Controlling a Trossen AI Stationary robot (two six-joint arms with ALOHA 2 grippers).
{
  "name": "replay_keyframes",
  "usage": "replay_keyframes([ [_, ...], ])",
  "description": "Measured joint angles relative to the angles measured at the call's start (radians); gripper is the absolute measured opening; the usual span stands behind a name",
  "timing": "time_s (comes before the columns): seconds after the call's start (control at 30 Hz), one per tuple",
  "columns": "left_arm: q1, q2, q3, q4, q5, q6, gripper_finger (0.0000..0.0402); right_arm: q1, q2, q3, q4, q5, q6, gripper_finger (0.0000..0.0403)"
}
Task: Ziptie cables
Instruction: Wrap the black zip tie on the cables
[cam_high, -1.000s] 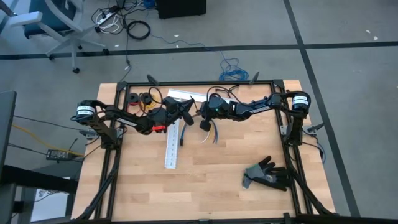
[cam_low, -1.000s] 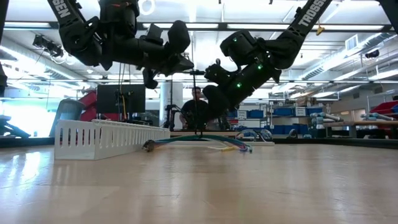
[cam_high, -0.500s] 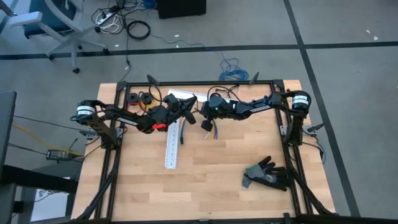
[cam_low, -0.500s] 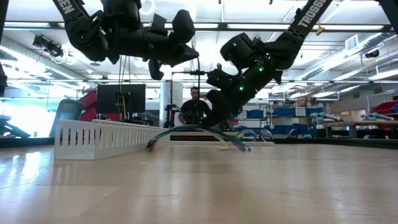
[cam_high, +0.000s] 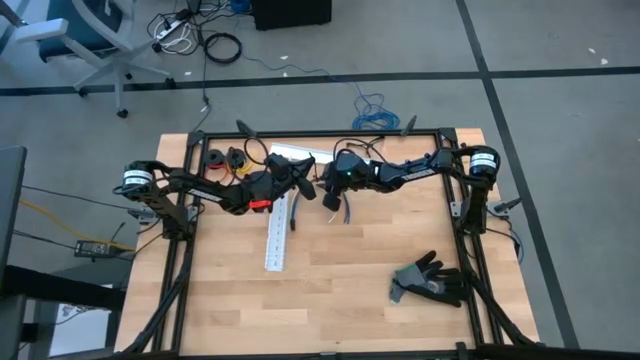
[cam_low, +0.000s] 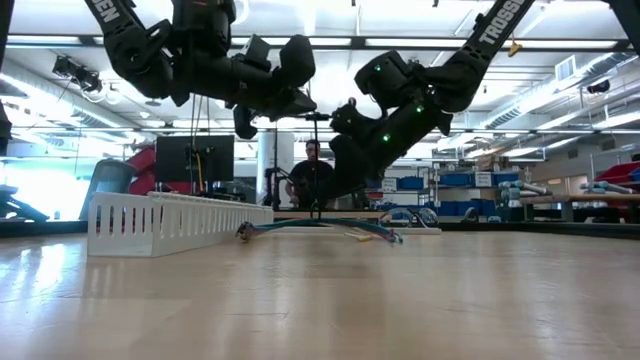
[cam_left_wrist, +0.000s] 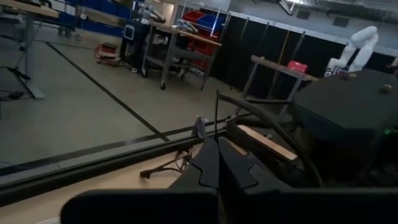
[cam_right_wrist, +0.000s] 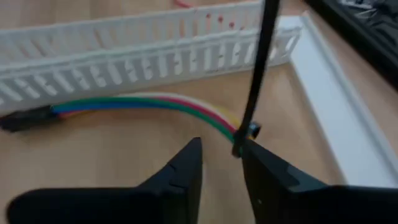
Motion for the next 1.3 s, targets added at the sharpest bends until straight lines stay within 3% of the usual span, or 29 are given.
replay_keyframes([
  [0.23,-0.014,0.000,0.000,0.009,0.002,-0.002,0.0000,-0.007,0.000,0.000,0.034,0.009,-0.006,0.0130],
  [0.6,-0.039,0.000,0.001,0.048,0.002,-0.002,0.0000,-0.006,0.001,0.000,0.053,0.001,-0.009,0.0062],
  [1.3,-0.056,0.001,0.050,0.077,0.073,0.038,0.0000,-0.010,0.001,0.000,0.100,-0.019,-0.009,0.0004],
])
